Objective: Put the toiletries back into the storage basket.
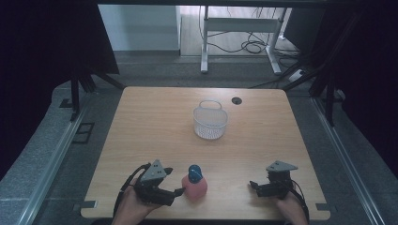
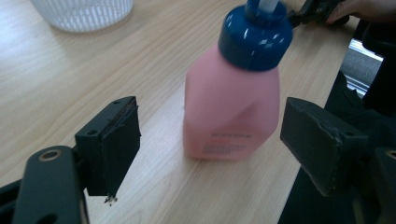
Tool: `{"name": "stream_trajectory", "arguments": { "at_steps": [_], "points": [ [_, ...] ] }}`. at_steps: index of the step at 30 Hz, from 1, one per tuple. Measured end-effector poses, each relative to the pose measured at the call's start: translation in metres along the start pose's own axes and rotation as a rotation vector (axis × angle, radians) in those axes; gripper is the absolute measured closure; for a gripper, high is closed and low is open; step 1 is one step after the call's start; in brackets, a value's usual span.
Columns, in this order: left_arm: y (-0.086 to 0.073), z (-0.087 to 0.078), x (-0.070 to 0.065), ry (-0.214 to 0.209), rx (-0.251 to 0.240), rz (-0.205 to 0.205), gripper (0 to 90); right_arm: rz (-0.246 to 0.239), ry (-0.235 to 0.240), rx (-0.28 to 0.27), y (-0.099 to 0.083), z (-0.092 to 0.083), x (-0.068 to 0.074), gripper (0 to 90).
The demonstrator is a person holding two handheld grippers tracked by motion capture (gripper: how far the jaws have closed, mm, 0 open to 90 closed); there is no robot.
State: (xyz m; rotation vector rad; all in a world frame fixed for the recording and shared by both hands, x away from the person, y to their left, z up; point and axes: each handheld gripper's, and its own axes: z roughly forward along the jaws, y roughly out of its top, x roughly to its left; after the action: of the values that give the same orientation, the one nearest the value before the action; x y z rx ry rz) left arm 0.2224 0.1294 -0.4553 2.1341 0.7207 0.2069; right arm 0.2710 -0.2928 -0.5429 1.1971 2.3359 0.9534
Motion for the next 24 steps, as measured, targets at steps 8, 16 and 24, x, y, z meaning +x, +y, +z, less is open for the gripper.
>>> {"name": "stream_trajectory", "arguments": {
  "at_steps": [8, 16, 24],
  "points": [
    [0.008, 0.009, -0.003, -0.023, -0.010, 0.011, 22.9, -0.001, 0.000, 0.000, 0.000, 0.000, 0.000, 0.0],
    [0.021, 0.016, -0.007, -0.047, -0.032, 0.030, 28.3, 0.000, 0.000, 0.000, 0.000, 0.000, 0.000, 0.0],
    [0.029, 0.022, -0.009, -0.068, -0.041, 0.038, 34.0, 0.000, 0.000, 0.000, 0.000, 0.000, 0.000, 0.0]
  ]
}}
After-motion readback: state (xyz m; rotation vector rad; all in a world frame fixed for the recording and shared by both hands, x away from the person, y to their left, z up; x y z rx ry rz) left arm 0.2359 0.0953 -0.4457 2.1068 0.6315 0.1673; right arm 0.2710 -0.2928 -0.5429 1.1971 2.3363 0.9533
